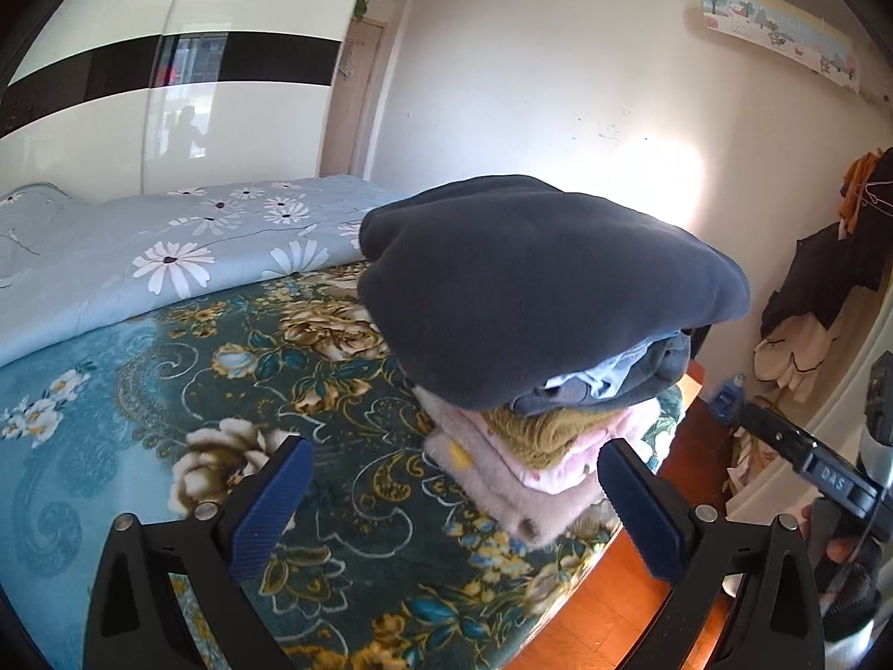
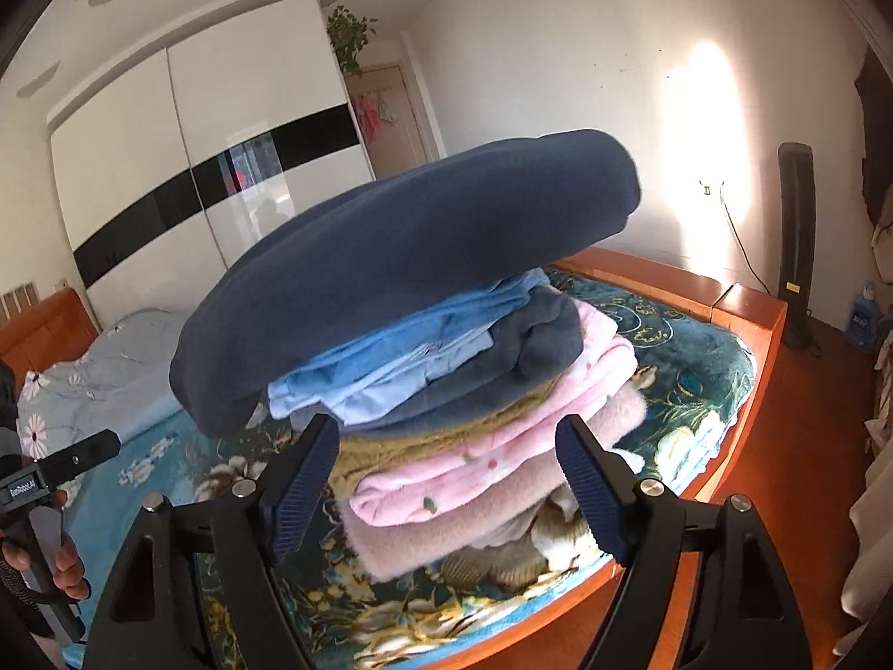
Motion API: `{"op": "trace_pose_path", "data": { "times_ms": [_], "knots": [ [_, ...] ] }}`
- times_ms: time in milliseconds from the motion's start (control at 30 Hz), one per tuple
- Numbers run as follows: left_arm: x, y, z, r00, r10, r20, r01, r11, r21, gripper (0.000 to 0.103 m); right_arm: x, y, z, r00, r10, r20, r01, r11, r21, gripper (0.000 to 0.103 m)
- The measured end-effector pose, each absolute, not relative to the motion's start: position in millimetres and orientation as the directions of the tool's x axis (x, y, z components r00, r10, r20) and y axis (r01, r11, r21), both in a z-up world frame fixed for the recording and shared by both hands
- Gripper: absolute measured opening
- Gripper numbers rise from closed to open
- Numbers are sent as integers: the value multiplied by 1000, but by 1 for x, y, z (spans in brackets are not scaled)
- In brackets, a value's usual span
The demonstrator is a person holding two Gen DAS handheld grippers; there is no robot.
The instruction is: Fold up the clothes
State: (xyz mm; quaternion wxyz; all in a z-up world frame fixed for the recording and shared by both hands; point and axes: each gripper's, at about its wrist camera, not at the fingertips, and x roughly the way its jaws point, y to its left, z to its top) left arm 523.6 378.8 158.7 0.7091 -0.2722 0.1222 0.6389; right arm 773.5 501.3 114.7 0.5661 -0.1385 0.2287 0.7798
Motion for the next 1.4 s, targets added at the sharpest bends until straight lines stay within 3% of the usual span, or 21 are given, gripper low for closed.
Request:
{"op": "trace_pose_path", "data": {
  "times_ms": [67, 233, 567, 933, 1400],
  "knots": [
    [527, 368, 157, 109, 849, -517, -981, 8, -194, 103, 760, 489, 111, -296, 818, -493, -955, -244, 169, 95],
    [540, 351, 157, 56, 849, -526, -990, -22, -141, 103, 738, 455, 118, -245, 840, -484, -969, -212, 123, 103],
    [546, 310, 194, -117, 864, -490, -987, -158, -42, 103, 699, 411, 149, -182, 875, -449, -983, -157, 91, 103],
    [552, 283, 206, -232, 800, -554, -972, -214, 99, 103, 676, 366, 171, -140, 906, -400, -990, -138, 34, 103],
    [559, 254, 216, -153, 818, -555, -988, -147, 55, 103, 669, 339, 176, -124, 912, -392, -991, -137, -4, 103]
  ]
}}
